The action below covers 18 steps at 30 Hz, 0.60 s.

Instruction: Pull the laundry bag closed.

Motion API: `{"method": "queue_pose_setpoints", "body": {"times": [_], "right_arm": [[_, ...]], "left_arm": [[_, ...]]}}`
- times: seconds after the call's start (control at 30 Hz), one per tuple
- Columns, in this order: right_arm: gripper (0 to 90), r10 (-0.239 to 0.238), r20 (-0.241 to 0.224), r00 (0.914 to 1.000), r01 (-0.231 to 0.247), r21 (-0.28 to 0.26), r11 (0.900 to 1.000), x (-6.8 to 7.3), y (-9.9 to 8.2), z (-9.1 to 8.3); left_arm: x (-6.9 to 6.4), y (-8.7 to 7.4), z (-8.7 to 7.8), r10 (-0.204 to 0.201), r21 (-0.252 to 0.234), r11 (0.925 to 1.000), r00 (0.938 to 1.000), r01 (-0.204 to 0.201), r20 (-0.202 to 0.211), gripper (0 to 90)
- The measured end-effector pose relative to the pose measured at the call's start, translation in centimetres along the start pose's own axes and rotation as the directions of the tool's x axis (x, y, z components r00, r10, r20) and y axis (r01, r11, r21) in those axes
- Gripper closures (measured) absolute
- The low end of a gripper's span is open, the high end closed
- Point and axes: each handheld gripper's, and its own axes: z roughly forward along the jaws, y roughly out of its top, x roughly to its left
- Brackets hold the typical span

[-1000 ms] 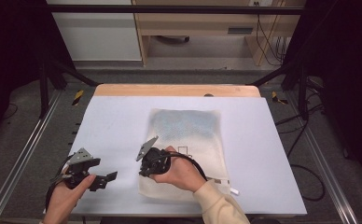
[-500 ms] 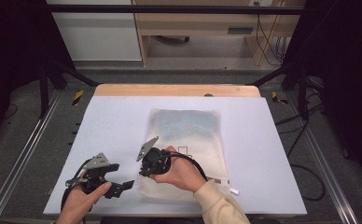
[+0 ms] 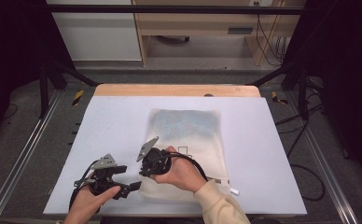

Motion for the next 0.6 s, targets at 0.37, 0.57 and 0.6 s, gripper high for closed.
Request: {"method": "queue_pose_setpoints", "body": {"times": [0.37, 0.57, 0.6], "right_arm": [[81.7, -0.008, 0.006, 1.0, 0.008, -0.006, 1.0, -0.1, 0.0, -0.4], [81.7, -0.008, 0.007, 0.9999, 0.008, -0.008, 0.9999, -0.1, 0.0, -0.4], [81.7, -0.008, 0.009, 0.9999, 0.008, -0.008, 0.9999, 0.0, 0.0, -0.4]], "left_arm": [[-0.2, 0.1, 1.5, 0.011, 0.03, 0.9995, 0.9999, -0.011, 0.012, 17.3], [0.0, 0.1, 2.0, -0.013, 0.024, 0.9996, 0.9989, 0.012, 0.045, 24.0], [0.1, 0.1, 2.0, -0.016, 0.026, 0.9996, 0.9988, 0.015, 0.047, 25.0]]}}
